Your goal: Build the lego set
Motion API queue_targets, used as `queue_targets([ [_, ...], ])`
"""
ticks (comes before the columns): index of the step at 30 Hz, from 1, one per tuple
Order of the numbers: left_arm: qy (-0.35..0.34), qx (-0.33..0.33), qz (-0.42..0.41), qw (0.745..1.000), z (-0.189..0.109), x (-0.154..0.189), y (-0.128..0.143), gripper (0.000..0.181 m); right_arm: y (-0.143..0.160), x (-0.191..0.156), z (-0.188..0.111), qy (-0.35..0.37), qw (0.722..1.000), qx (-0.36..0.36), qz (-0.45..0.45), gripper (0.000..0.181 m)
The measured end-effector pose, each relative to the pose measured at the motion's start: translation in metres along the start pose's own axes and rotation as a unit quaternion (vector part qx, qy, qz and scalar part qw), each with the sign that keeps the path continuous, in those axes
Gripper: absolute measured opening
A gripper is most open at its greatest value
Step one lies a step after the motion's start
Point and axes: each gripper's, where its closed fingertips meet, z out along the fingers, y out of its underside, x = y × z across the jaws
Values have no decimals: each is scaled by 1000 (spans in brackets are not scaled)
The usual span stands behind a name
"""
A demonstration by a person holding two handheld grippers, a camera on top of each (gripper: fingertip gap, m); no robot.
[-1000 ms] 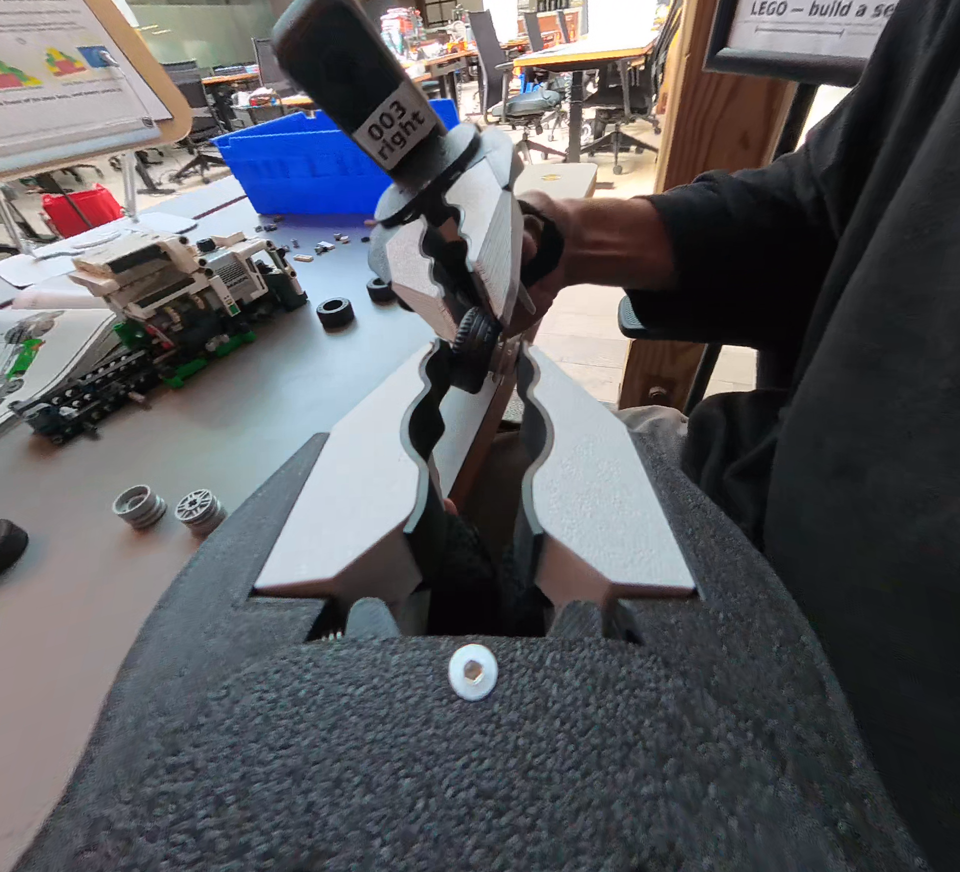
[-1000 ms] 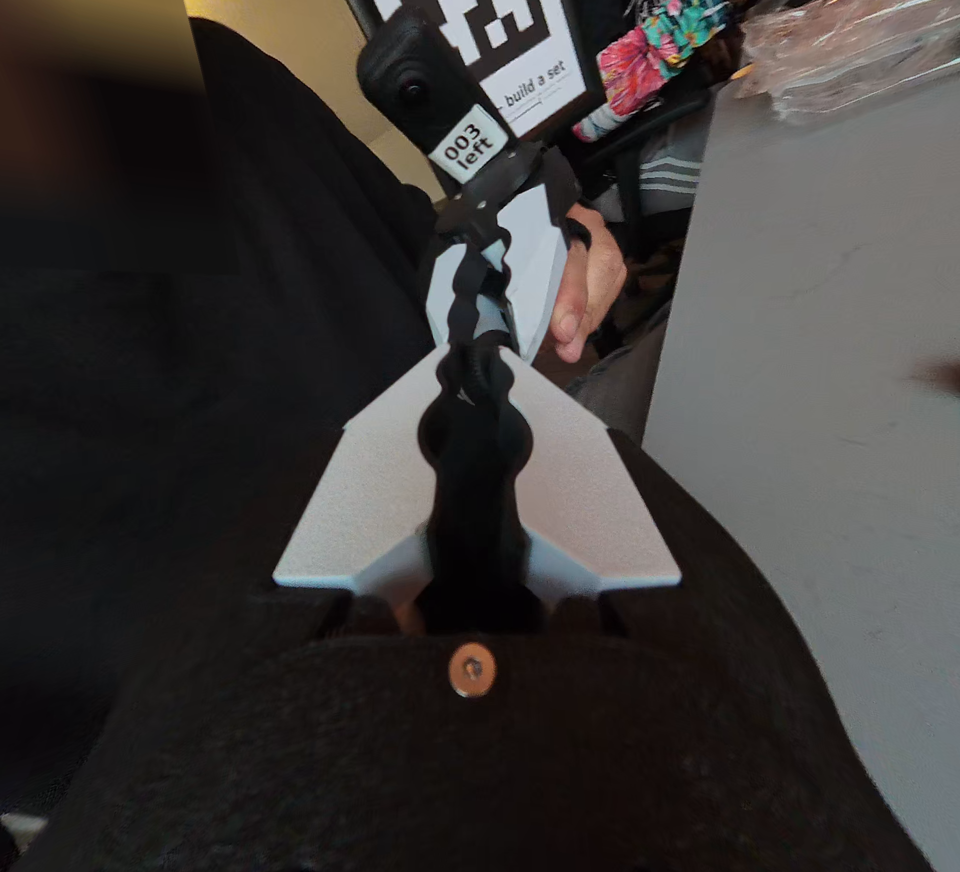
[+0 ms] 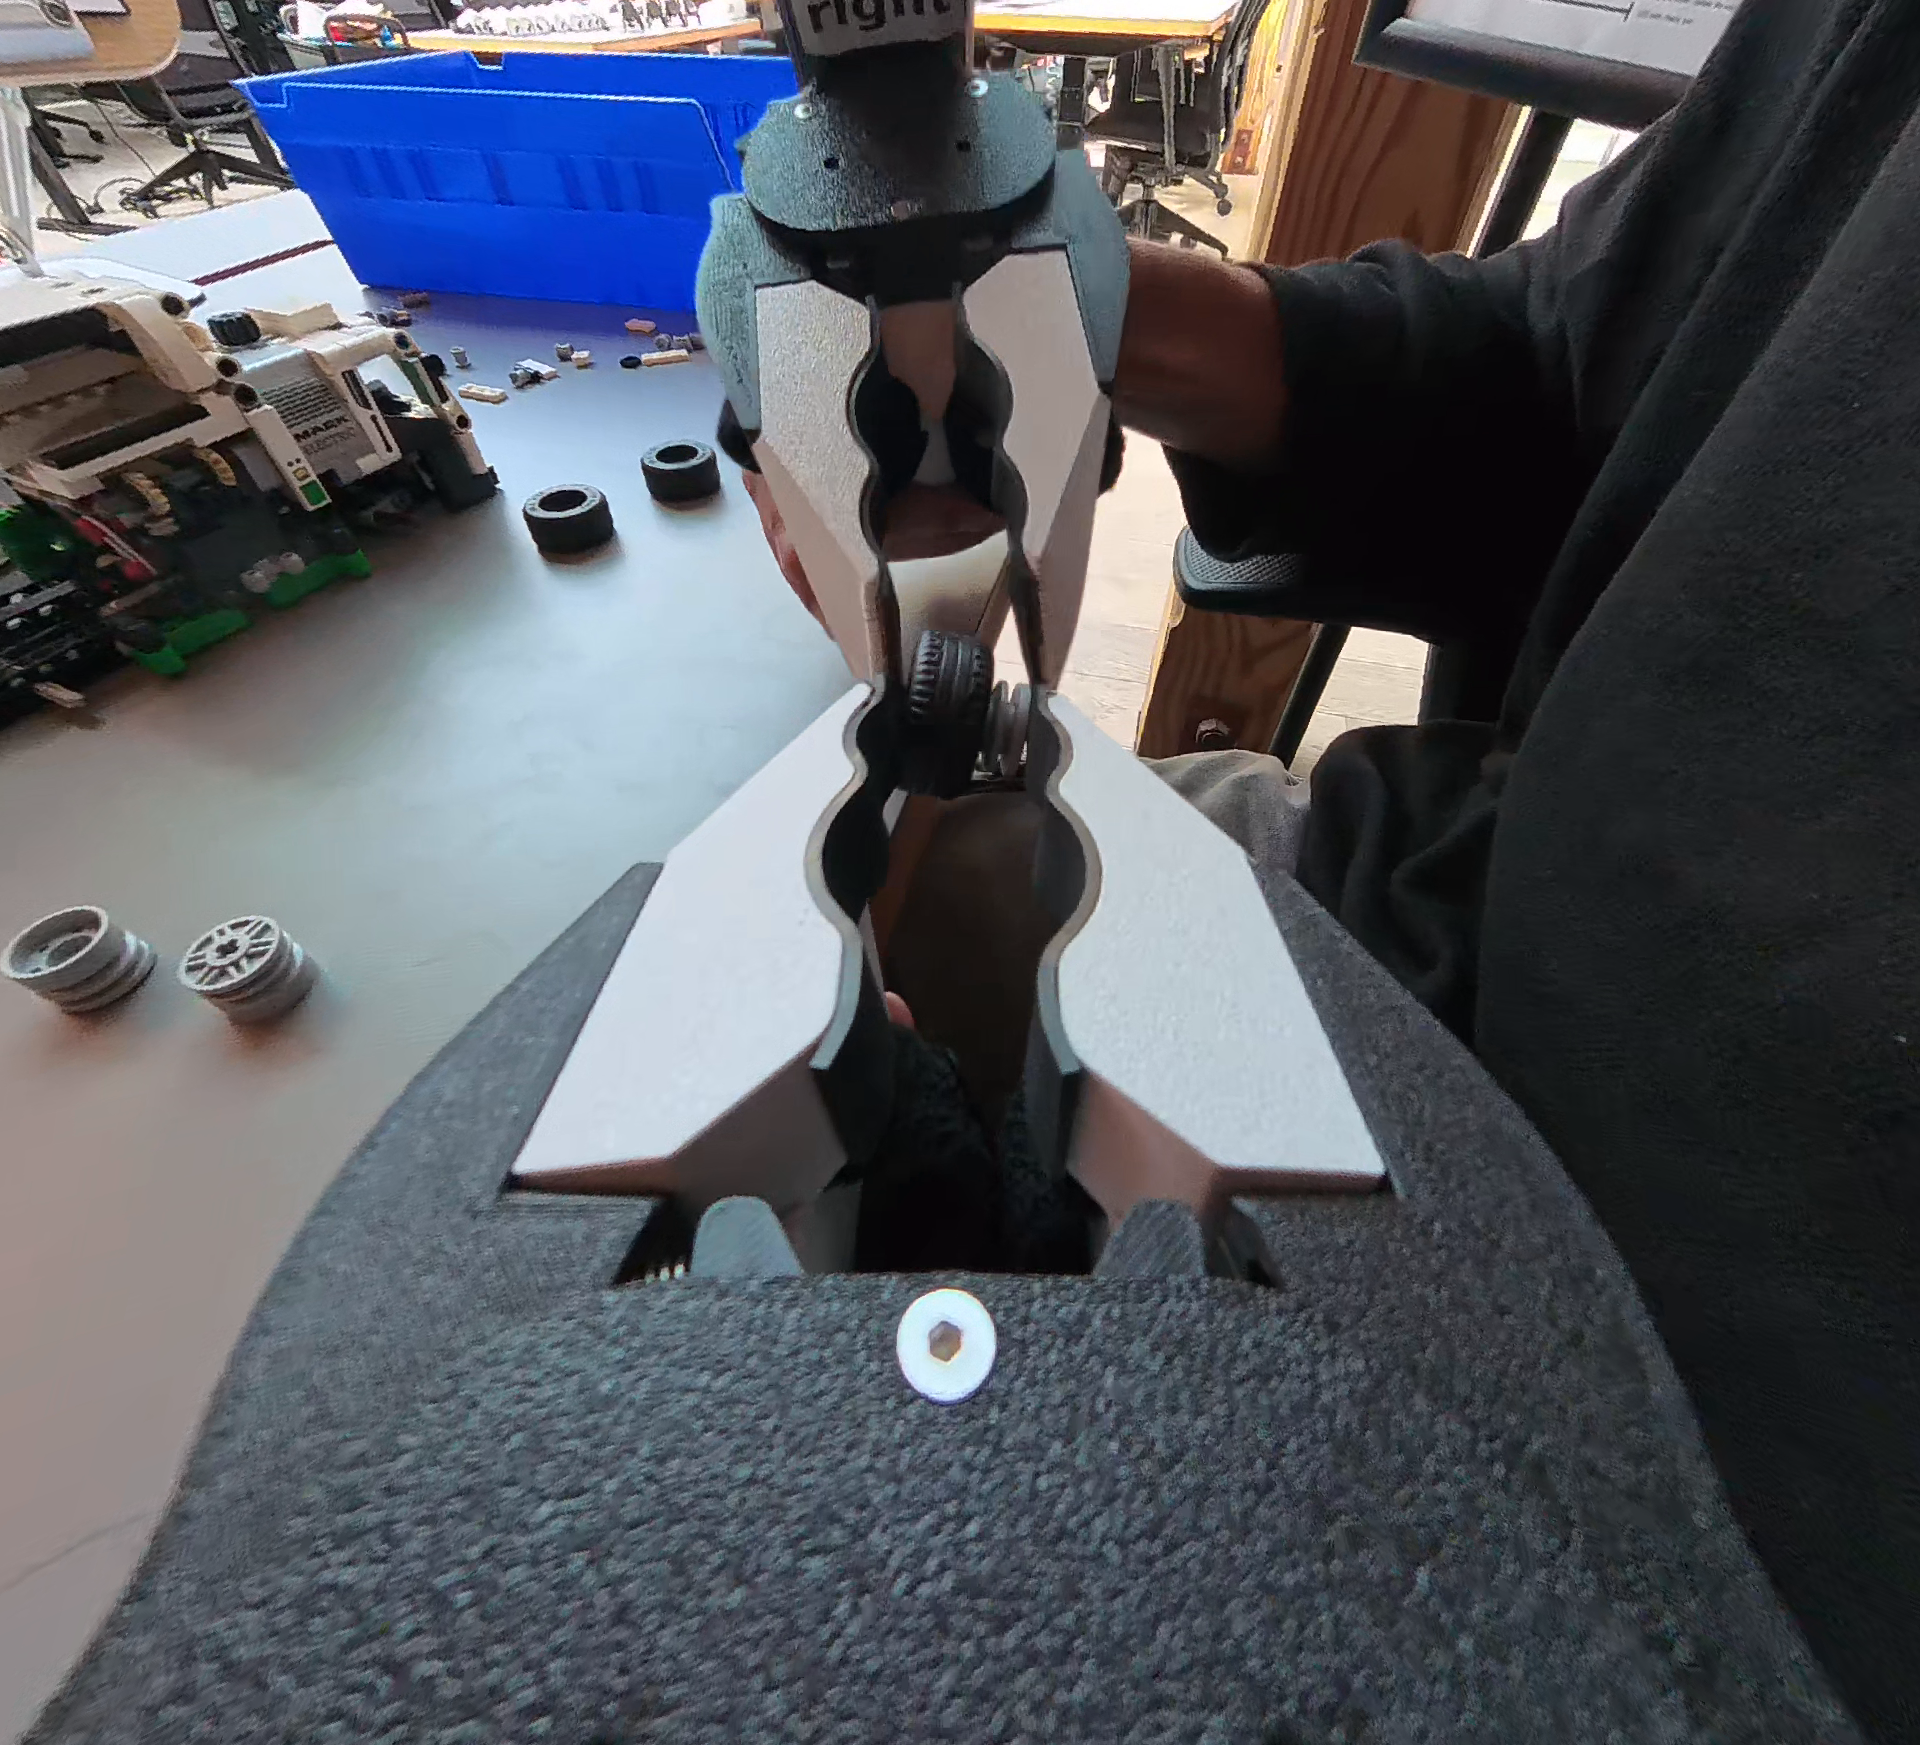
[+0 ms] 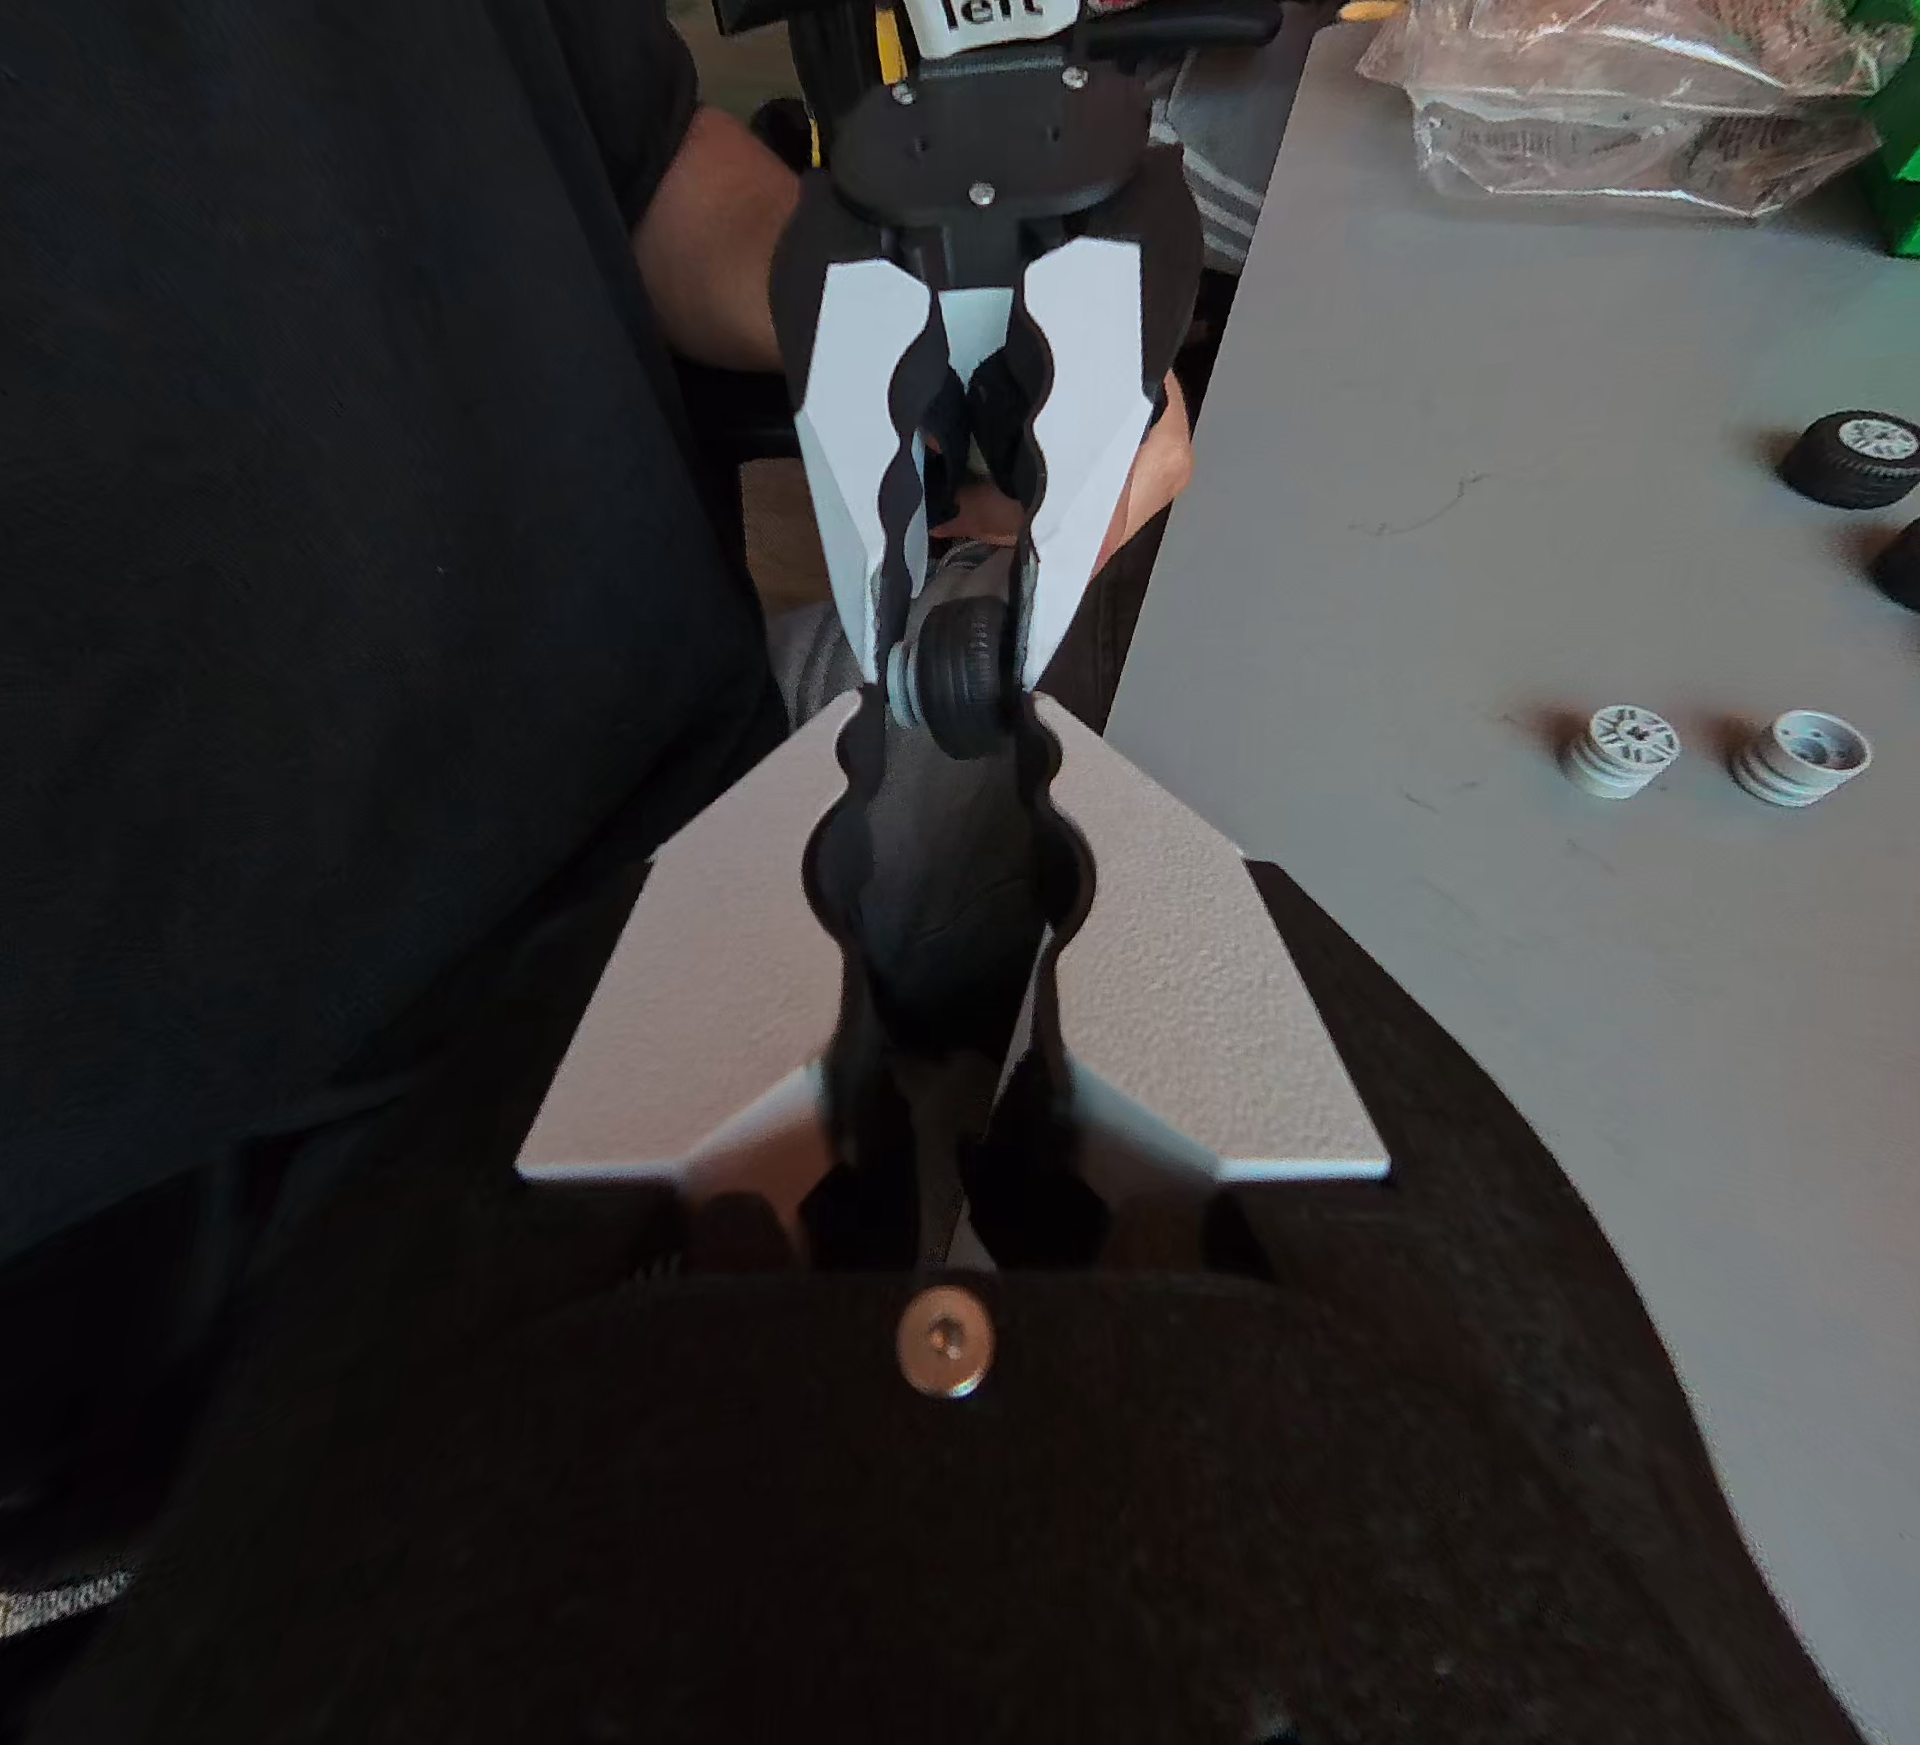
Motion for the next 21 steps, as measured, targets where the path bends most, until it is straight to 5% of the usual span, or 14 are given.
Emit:
queue_targets([
  [21,-2,11,-20,1000,-2,-1,-6,21,-6,1,-1,-28,998,45,36,20],
])
